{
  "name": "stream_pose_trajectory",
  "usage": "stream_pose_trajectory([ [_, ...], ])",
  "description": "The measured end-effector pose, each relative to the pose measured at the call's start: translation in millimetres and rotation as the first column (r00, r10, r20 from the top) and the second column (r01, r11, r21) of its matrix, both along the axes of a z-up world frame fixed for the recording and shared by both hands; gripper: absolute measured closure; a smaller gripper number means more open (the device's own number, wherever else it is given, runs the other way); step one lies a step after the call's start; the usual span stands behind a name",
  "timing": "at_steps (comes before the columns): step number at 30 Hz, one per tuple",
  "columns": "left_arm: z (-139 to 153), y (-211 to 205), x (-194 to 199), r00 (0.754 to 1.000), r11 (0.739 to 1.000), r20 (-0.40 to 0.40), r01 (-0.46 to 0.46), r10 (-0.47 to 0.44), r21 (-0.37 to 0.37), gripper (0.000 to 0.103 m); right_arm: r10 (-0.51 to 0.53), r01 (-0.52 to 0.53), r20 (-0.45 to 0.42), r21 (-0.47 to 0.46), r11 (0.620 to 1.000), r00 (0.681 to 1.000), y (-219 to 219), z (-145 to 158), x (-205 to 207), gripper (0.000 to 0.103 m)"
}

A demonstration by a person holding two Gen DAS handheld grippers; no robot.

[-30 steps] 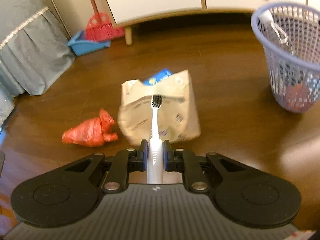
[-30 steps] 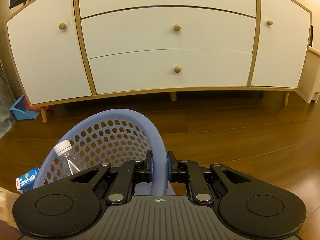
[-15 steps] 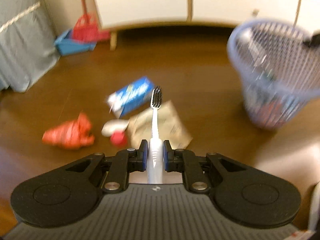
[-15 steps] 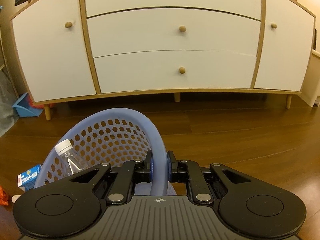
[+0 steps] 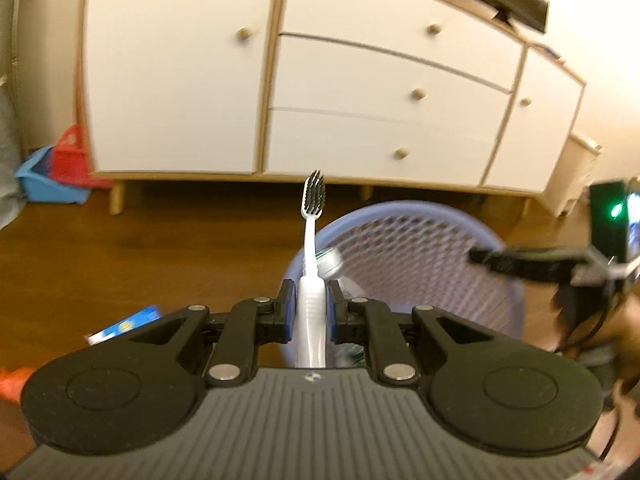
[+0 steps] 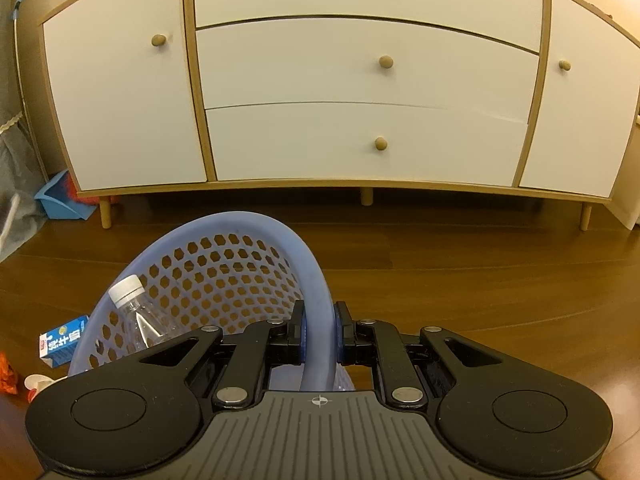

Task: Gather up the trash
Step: 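Carry the toothbrush into the wastebasket held by the right gripper and release, then move the open left gripper to the beige paper bag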

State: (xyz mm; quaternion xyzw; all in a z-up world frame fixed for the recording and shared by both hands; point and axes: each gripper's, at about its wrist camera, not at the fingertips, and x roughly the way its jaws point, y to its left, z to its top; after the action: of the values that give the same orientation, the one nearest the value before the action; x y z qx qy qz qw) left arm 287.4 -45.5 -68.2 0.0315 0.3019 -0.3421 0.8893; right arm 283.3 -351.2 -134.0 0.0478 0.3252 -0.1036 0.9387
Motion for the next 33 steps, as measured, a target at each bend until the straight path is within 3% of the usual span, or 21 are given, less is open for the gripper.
stream_pose_trajectory([
  [4,0.8,-19.4,0.4,0.999,0.999,-0.013,0.039,-0.039,-0.038,0.091,0.006,-0.006,0.003,-0.008,1.0,1.0,-0.7,-0.6,1.0,0.093],
  [7,-4.0,-33.5,6.8,0.995,0.996,-0.068,0.064,-0.069,-0.068,0.091,0.007,-0.007,0.004,-0.014,1.0,1.0,0.1,-1.1,1.3,0.093],
  [9,-9.4,-40.9,12.3,0.991,0.994,-0.109,0.066,-0.075,-0.086,0.087,0.009,-0.009,0.005,-0.018,1.0,1.0,1.1,-1.0,1.2,0.093],
  [11,-12.7,-44.5,16.3,0.99,0.994,-0.114,0.073,-0.083,-0.084,0.075,0.014,-0.014,0.006,-0.026,1.0,1.0,1.6,-1.1,1.3,0.093],
  [14,-16.3,-42.2,15.0,0.992,0.996,-0.096,0.072,-0.077,-0.057,0.072,0.016,-0.016,0.007,-0.031,0.999,1.0,1.9,-1.5,2.0,0.093],
  [23,-31.4,16.0,8.5,0.99,0.999,-0.138,-0.025,0.019,-0.041,0.071,-0.001,0.001,0.001,-0.035,0.999,1.0,4.3,-3.5,0.6,0.093],
  [33,-70.1,91.6,16.3,0.964,0.981,-0.187,-0.181,0.191,0.069,0.07,-0.011,0.011,-0.002,-0.033,0.999,1.0,3.7,-3.0,0.1,0.093],
])
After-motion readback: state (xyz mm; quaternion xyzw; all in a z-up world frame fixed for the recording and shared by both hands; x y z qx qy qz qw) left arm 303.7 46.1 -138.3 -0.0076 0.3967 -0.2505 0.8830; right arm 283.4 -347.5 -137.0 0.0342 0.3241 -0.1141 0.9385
